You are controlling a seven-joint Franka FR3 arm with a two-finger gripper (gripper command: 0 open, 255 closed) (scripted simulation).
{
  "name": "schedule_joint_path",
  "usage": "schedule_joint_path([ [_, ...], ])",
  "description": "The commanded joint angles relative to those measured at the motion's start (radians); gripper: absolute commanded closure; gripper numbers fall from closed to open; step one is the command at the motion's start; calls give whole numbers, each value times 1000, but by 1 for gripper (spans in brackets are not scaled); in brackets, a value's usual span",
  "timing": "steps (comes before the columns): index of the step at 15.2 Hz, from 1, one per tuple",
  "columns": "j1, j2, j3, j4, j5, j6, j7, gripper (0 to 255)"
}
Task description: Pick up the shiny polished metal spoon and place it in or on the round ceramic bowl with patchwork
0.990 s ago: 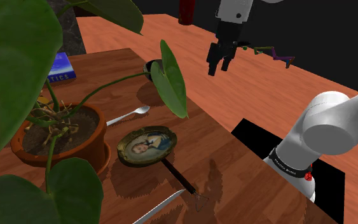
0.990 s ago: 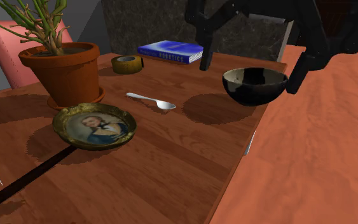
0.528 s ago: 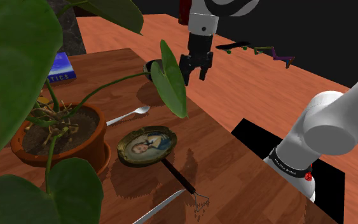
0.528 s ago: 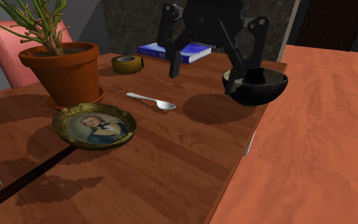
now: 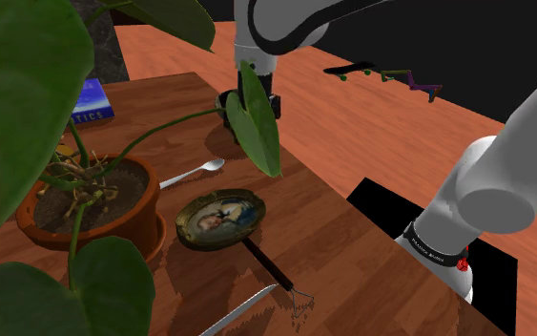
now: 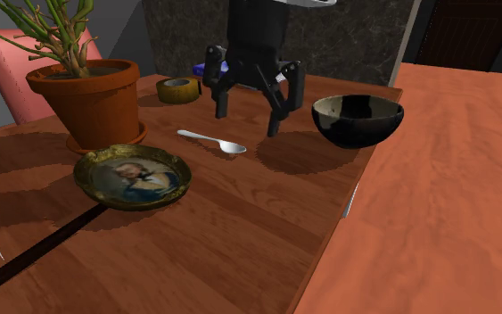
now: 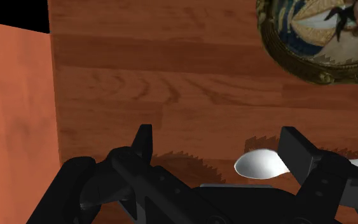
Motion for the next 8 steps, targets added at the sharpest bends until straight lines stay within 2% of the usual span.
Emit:
schedule_joint_path([
  [1,8,89,15,64,-22,19,54,0],
  [8,61,353,30,292,-99,31,213,0],
])
